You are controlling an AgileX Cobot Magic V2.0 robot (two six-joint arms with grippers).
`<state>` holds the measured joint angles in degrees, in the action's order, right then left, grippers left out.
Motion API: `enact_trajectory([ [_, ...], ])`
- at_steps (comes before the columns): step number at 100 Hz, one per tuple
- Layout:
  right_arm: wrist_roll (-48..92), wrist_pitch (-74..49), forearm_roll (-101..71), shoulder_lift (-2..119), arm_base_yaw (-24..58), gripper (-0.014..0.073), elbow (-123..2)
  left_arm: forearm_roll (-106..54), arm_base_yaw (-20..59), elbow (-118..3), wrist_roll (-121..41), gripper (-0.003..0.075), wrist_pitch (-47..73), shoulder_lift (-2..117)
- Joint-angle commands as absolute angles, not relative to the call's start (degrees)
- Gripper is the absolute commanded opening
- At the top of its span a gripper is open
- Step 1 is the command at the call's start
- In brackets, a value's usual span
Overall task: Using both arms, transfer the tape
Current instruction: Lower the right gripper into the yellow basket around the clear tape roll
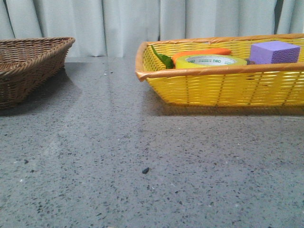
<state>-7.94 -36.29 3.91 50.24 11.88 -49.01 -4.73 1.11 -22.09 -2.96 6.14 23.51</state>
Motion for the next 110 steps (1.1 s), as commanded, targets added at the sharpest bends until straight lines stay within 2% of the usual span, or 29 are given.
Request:
enact_trajectory([
  [1, -7.1, -36.2, 4.1, 55.7, 15.8, -0.0055, -56.3, -5.3, 1.0, -24.1, -2.4, -0.0021, 1.1, 24.5],
  [7, -7.1, -38.6, 4.1, 60.5, 18.3, -0.0041, -60.5, -5.3, 1.0, -24.1, -2.4, -0.0021, 1.1, 24.6],
  [14, -7.1, -41.9, 3.8, 65.7, 20.3, 0.0018, -65.4, -5.3, 1.0, -24.1, -2.4, -0.0021, 1.1, 24.6],
  [34, -6.4, -48.5, 0.0, 78.0, 22.6, 0.033, -77.5, -5.3, 1.0, -24.1, -2.4, -0.0021, 1.1, 24.6],
  [39, -4.6, -49.6, -2.0, 80.4, 22.9, 0.0374, -79.9, -5.3, 1.0, -24.1, -2.4, -0.0021, 1.1, 24.6],
  [72, -1.9, -55.7, -5.2, 94.1, 25.2, 0.0381, -92.0, -5.3, 1.0, -24.1, -2.4, -0.0021, 1.1, 24.6],
  [110, -1.9, -58.4, -1.8, 103.6, 25.2, 0.038, -96.3, -5.3, 1.0, -24.1, -2.4, -0.0021, 1.1, 24.6],
])
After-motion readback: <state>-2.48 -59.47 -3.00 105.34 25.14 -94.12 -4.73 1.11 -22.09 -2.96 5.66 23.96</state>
